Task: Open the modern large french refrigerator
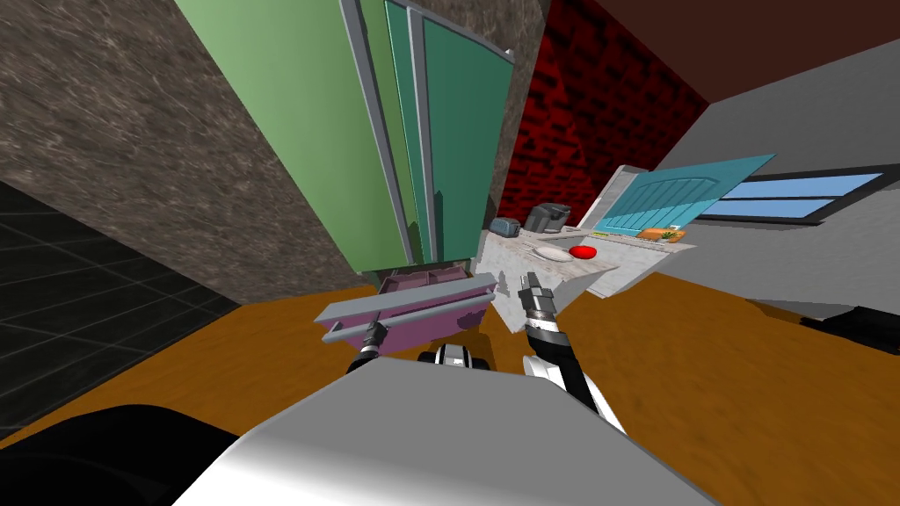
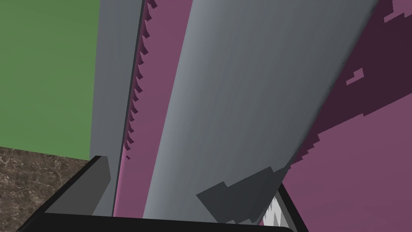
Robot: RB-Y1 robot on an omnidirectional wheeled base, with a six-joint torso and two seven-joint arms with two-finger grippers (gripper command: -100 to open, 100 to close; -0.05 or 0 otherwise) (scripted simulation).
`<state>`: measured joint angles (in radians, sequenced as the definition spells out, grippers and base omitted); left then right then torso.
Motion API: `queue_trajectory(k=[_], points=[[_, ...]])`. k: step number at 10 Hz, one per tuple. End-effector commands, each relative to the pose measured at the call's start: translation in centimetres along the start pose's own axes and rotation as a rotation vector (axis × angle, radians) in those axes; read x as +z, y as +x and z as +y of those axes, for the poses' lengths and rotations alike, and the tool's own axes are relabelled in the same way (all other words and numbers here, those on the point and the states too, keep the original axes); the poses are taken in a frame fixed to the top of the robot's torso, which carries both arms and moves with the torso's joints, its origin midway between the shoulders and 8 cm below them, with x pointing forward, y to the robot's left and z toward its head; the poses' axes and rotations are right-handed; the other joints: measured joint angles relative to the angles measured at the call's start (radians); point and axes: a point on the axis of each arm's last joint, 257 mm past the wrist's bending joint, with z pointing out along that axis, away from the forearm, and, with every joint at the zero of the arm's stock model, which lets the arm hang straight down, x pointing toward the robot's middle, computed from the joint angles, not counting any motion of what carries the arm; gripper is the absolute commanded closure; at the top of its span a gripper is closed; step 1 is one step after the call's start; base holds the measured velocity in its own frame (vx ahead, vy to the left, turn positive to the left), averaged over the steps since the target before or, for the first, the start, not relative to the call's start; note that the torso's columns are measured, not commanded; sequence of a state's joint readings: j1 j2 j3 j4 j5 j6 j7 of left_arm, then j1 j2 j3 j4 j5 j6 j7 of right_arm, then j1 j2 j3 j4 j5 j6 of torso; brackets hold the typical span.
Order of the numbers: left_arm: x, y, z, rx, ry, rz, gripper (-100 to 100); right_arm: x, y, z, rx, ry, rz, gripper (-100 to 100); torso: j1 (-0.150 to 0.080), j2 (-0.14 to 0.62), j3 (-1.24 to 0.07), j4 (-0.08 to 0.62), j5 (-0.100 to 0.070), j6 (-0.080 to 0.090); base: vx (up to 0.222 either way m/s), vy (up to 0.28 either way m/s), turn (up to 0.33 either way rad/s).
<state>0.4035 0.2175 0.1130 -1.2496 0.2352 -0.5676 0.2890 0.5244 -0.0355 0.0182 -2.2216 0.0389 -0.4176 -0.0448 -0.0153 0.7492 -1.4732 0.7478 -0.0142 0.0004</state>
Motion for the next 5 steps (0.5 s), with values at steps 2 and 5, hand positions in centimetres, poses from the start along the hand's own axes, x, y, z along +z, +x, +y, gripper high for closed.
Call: queue_trajectory(k=[2, 5], points=[[-0.5, -0.3, 1.0, 0.000, -0.025, -0.010, 0, 0.0, 0.0, 0.0, 0.000, 0.000, 0.000, 0, 0.007, -0.005, -0.002, -0.004, 0.006, 0.000, 0.000, 0.000, 0.000], [-0.9, -0.6, 1.7, -0.001, -0.043, -0.017, 0, 0.0, 0.0, 0.0, 0.000, 0.000, 0.000, 0, 0.012, -0.009, -0.003, -0.008, 0.011, 0.000, 0.000, 0.000, 0.000]])
